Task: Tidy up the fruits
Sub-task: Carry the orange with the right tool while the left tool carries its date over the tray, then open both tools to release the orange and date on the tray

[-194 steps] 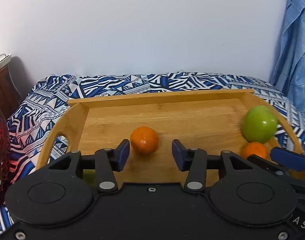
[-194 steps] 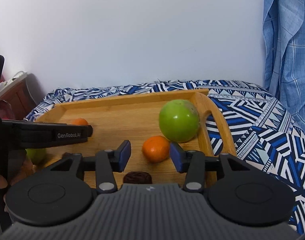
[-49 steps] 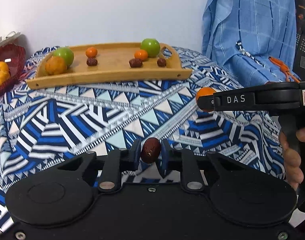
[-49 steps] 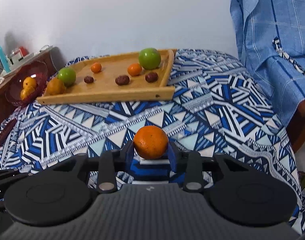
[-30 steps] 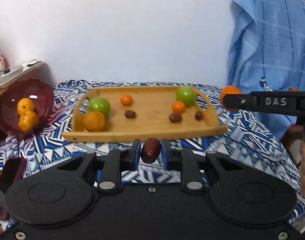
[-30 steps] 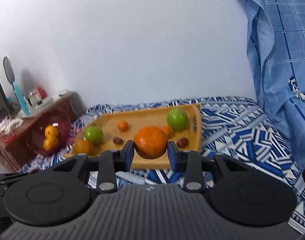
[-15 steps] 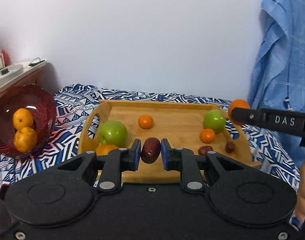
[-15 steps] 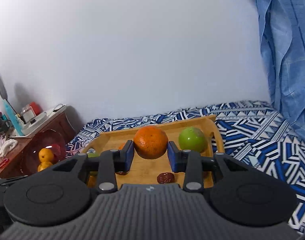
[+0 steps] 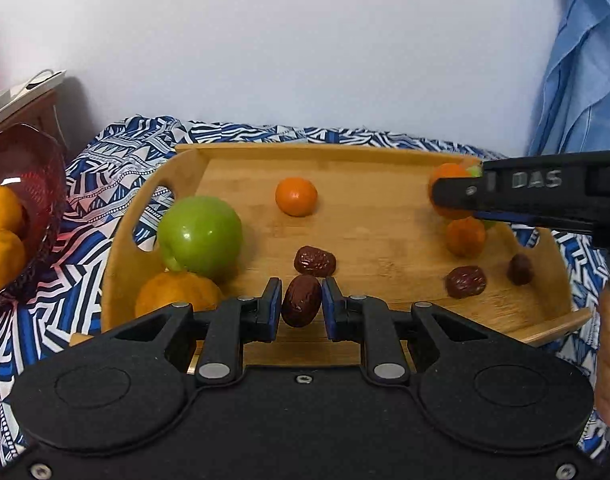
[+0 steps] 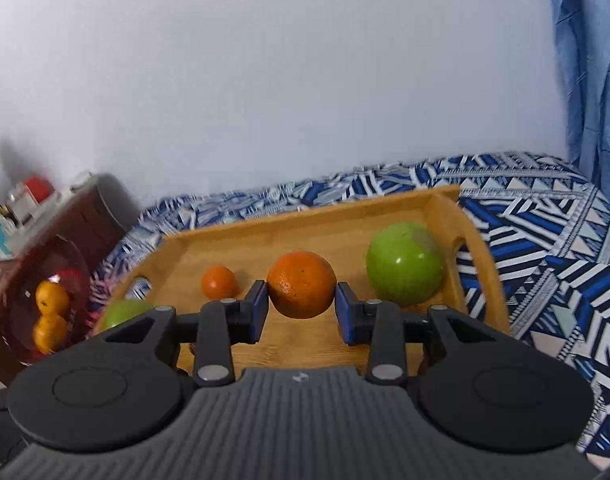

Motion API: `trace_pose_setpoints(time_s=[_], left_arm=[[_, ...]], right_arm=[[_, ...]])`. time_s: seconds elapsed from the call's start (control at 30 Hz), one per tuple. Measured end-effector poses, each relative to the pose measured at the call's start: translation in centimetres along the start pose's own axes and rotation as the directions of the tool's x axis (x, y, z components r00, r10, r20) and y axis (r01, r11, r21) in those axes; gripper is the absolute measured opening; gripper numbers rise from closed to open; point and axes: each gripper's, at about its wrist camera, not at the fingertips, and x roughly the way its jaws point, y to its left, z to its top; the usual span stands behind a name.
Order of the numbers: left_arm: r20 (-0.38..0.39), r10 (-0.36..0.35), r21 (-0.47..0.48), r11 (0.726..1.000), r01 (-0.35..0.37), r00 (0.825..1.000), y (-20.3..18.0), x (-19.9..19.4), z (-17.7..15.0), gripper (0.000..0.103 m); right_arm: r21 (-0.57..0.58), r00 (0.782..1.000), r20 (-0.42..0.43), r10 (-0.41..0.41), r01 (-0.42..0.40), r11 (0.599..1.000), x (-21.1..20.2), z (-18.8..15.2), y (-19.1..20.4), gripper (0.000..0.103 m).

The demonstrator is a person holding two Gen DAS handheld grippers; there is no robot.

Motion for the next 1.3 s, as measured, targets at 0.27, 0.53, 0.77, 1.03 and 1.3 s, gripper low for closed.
trace_pose_setpoints(time_s=[0.27,0.53,0.77,1.03,1.3], left_arm=[[-0.012,0.005,0.004,1.000,-0.005,1.000,0.1,1.3,-0.1,0.020],[0.000,0.010,0.028,1.000,-0.010,1.000,-0.1,1.6,-0.2,0.020],[-0.004,0.008,0.025,1.000,-0.008,1.000,0.0,1.7,-0.2,0.020],[-0.006,0.007,0.027,1.000,-0.007,1.000,0.1,1.8,-0.1,0.020],[-0.004,0.007,0.034,0.999,-0.007,1.000,0.1,1.8,-0.2,0.021]], right_arm=[[-0.055,0.998,-0.055,-0.015,0.012,0.998,2.7,-0.4,1.2,0.040],[-0.068,0.995,-0.092,-0.040,0.034,0.997,3.7,-0.4,1.3,0.040],[-0.053,0.994,-0.099,-0.039,0.034,0.998,3.7,-0.5,1.0,0.041],[-0.043,0.994,-0.104,-0.035,0.031,0.999,3.7,-0.5,1.0,0.042],[-0.036,0.994,-0.104,-0.030,0.026,0.999,3.7,-0.5,0.9,0.045]])
